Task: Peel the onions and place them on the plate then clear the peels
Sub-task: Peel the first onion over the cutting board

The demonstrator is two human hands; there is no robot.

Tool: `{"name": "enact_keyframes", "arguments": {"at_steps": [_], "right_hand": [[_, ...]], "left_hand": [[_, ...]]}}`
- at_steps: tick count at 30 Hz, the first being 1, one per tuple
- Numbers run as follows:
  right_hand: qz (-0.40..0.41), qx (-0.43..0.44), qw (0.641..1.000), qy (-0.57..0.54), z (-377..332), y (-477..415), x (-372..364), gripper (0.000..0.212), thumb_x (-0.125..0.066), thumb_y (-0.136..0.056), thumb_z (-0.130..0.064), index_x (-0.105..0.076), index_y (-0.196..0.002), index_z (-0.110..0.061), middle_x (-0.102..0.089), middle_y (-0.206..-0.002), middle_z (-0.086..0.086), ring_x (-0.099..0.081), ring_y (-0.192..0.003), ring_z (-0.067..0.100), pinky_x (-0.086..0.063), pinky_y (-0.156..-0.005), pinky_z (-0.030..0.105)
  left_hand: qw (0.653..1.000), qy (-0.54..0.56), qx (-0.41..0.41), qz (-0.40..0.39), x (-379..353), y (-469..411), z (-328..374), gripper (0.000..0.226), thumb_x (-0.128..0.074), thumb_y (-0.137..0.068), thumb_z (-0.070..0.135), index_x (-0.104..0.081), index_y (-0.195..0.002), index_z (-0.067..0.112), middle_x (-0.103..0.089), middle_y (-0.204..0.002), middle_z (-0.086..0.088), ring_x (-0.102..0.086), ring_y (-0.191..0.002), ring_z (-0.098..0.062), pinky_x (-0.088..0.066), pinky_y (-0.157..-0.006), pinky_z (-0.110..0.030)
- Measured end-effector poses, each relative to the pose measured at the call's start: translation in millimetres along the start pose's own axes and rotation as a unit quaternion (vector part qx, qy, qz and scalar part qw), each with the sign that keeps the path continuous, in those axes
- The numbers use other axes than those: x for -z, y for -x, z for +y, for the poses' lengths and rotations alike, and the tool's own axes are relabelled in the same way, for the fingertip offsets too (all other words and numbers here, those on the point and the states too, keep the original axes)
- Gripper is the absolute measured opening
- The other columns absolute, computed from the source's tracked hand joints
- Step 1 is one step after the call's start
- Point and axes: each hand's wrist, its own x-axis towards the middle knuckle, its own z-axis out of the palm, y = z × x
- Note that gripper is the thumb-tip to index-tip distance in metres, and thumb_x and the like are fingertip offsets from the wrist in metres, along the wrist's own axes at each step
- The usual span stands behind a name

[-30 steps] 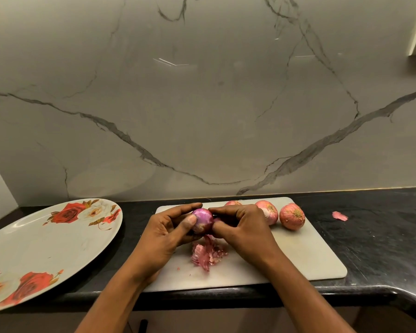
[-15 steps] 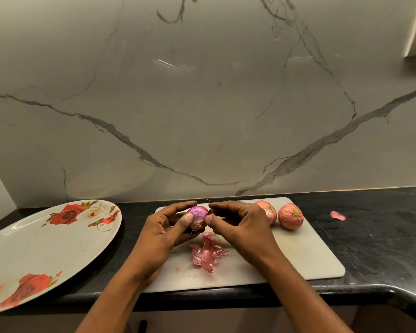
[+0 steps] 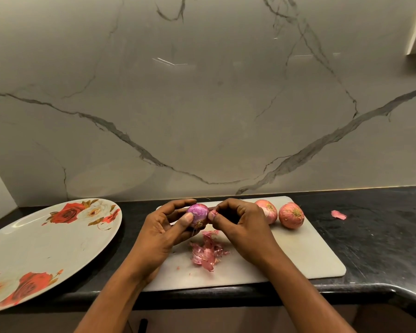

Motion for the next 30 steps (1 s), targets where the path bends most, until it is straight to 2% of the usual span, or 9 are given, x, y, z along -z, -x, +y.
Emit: {"name": "enact_keyframes", "arguments": {"at_steps": [5, 7, 11, 14, 18, 23, 30], "right_hand": [[0.016, -0.031, 0.998, -0.053, -1.4, -0.3, 0.7, 0.008, -0.076, -0.096, -0.018, -0.076, -0.091, -0.024, -0.079, -0.085, -0.003, -0.078, -0.085, 0.013, -0.066, -0.083, 0.043], [0.033, -0.04, 0.998, -0.036, 0.7, -1.6, 0.0, 0.008, -0.079, -0.093, -0.018, -0.077, -0.087, -0.024, -0.079, -0.083, -0.004, -0.078, -0.082, 0.013, -0.066, -0.081, 0.042], [0.044, -0.043, 0.998, -0.008, 2.0, -0.6, 1.0, 0.008, -0.085, -0.085, -0.016, -0.079, -0.085, -0.022, -0.079, -0.082, -0.007, -0.076, -0.08, 0.008, -0.065, -0.076, 0.03], [0.01, -0.051, 0.998, -0.042, -1.0, 0.4, 1.2, 0.02, -0.088, -0.083, -0.01, -0.079, -0.099, -0.02, -0.08, -0.095, -0.007, -0.077, -0.09, 0.007, -0.066, -0.082, 0.031], [-0.043, -0.079, 0.988, -0.124, -7.5, 0.5, 0.6, 0.038, -0.085, -0.089, -0.02, -0.073, -0.123, -0.028, -0.079, -0.116, -0.001, -0.078, -0.102, 0.014, -0.066, -0.084, 0.037], [-0.063, -0.052, 0.99, -0.119, -11.1, 3.9, 1.0, 0.036, -0.082, -0.091, -0.015, -0.076, -0.123, -0.031, -0.08, -0.113, -0.01, -0.076, -0.107, 0.009, -0.065, -0.091, 0.036], [-0.058, -0.044, 0.992, -0.101, -9.3, 3.7, 2.8, 0.039, -0.082, -0.09, -0.01, -0.077, -0.124, -0.026, -0.08, -0.112, -0.009, -0.075, -0.106, 0.007, -0.064, -0.091, 0.033]], "left_hand": [[1.0, 0.014, 0.009, -0.001, 1.7, -0.7, -2.2, 0.037, -0.065, -0.096, 0.02, -0.069, -0.133, 0.021, -0.074, -0.128, -0.008, -0.075, -0.113, -0.034, -0.061, -0.099, -0.047], [1.0, 0.02, 0.009, -0.001, 2.0, -0.7, -2.7, 0.037, -0.064, -0.097, 0.021, -0.068, -0.134, 0.02, -0.074, -0.127, -0.009, -0.075, -0.113, -0.035, -0.061, -0.098, -0.045], [0.999, 0.045, 0.015, 0.002, 0.7, -2.9, -1.3, 0.042, -0.061, -0.097, 0.022, -0.065, -0.138, 0.027, -0.074, -0.128, -0.01, -0.075, -0.112, -0.035, -0.062, -0.096, -0.04], [1.0, 0.029, 0.011, 0.004, -0.2, -2.9, 0.2, 0.047, -0.063, -0.094, 0.025, -0.065, -0.141, 0.031, -0.073, -0.131, -0.004, -0.074, -0.115, -0.029, -0.062, -0.096, -0.039], [1.0, -0.001, 0.006, -0.011, 0.6, 0.2, -0.7, 0.041, -0.065, -0.094, 0.024, -0.07, -0.134, 0.026, -0.073, -0.132, -0.003, -0.071, -0.121, -0.025, -0.061, -0.098, -0.044], [0.998, -0.054, -0.019, -0.018, -1.1, 2.3, 2.3, 0.041, -0.066, -0.095, 0.022, -0.068, -0.136, 0.026, -0.075, -0.128, 0.001, -0.073, -0.116, -0.022, -0.063, -0.092, -0.042], [0.999, -0.041, -0.016, -0.023, 0.8, 1.6, 0.3, 0.043, -0.066, -0.095, 0.014, -0.068, -0.137, 0.021, -0.074, -0.131, 0.0, -0.07, -0.124, -0.021, -0.058, -0.103, -0.036]]}}
